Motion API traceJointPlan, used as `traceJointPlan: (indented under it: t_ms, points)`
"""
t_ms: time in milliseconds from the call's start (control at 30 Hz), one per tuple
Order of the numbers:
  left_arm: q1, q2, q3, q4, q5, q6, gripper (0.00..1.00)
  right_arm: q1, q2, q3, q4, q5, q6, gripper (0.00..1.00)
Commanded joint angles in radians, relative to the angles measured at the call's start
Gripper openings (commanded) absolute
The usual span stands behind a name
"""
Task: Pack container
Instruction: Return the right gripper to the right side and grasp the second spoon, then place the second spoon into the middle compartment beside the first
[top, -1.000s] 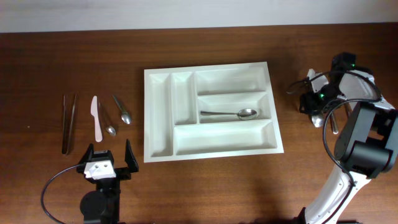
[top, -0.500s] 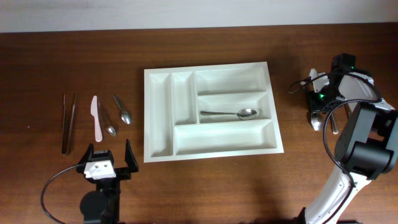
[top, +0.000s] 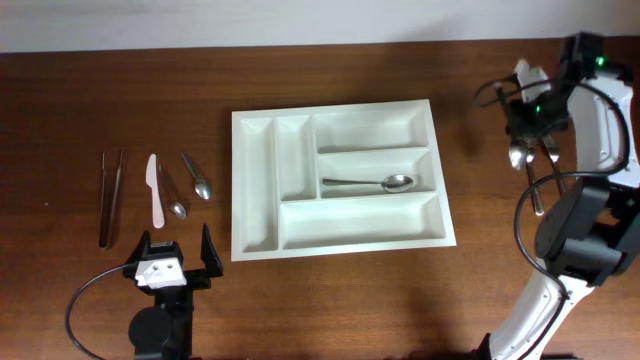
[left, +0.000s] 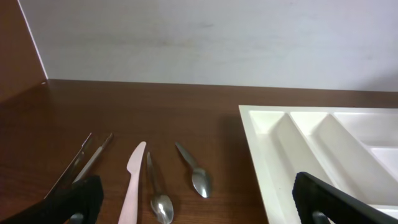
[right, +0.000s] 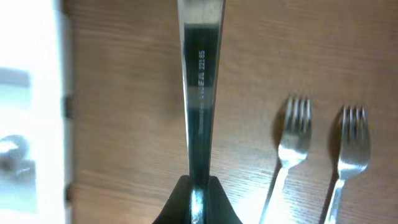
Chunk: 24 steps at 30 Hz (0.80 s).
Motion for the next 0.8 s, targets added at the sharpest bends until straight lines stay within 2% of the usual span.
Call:
traceJointPlan:
  t_ms: [0,100,300,433,600,767]
  points:
    - [0.003,-0.008,-0.006,0.002,0.014,0.015,0.99,0.081,-0.012,0.116,-0.093,-0.127,-0.148,0.04]
    - [0.003,-0.008,-0.006,0.002,0.014,0.015,0.99,0.206,-0.012,0.181,-0.196,-0.142,-0.304,0.04]
    - [0.003,-0.008,-0.006,0.002,0.014,0.015,0.99,0.37,-0.01,0.175,-0.211,-0.138,-0.422,0.04]
    - [0.003,-0.008,-0.006,0.002,0.014,0.015,0.99,0.472,-0.009,0.149,-0.212,-0.13,-0.579,0.04]
    - [0.003,-0.008,-0.006,0.002,0.014,0.015,0.99,0.521,-0.005,0.053,-0.211,-0.13,-0.724,0.04]
    - [0.003,-0.008,-0.006,0.002,0.014,0.015,0.99,0.519,-0.005,-0.097,-0.153,-0.127,-0.787,0.04]
